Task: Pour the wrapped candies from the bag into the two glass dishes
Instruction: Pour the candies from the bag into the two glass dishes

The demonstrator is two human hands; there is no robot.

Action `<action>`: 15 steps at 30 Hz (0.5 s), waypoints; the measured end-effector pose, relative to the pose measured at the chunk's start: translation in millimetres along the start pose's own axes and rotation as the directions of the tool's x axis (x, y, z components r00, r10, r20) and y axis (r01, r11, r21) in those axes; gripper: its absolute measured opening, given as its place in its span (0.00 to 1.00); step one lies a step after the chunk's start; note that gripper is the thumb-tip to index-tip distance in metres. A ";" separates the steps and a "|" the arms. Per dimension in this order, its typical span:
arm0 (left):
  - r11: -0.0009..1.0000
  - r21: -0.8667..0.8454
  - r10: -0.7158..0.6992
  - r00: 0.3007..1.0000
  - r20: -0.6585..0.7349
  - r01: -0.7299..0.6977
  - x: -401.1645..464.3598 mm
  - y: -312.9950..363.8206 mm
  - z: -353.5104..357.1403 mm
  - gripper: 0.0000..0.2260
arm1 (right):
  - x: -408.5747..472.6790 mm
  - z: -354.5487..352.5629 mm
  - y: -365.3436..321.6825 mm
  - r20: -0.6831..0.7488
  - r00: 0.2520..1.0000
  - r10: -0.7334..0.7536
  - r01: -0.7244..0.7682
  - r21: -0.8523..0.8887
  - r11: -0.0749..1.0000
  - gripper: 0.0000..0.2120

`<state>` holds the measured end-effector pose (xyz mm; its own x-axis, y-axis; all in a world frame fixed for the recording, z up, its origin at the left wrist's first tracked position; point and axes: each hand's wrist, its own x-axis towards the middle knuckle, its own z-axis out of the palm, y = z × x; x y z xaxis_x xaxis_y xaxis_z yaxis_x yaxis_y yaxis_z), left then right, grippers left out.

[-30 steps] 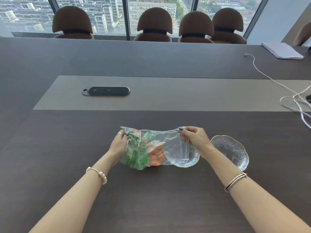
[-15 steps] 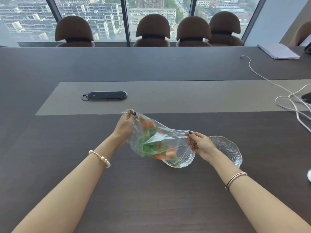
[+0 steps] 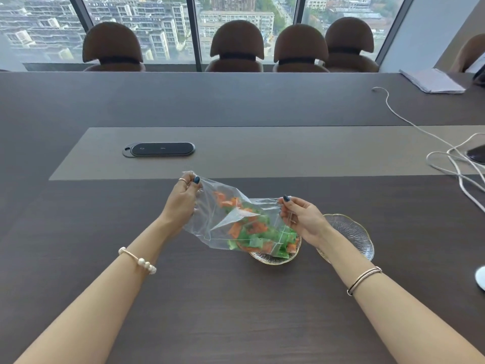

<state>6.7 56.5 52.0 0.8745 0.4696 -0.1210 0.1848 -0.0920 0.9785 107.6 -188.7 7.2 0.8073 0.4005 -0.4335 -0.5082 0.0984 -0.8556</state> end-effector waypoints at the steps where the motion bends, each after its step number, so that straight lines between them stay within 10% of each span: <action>1: 1.000 -0.011 0.006 1.000 -0.006 -0.006 -1.0 2.0 -2.3 0.09 | 0.1 1.4 -1.1 0.009 1.000 0.000 0.000 -0.002 1.000 0.07; 15: 0.986 -0.166 0.006 0.999 -0.038 -0.012 -12.8 19.2 -13.3 0.11 | -2.7 22.3 -12.0 0.070 0.997 -0.011 0.007 0.052 0.999 0.07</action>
<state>-6.9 60.4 74.5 0.8578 0.5023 -0.1089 0.0971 0.0497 0.9940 104.8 -170.6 24.9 0.7897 0.4625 -0.4030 -0.5172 0.1485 -0.8429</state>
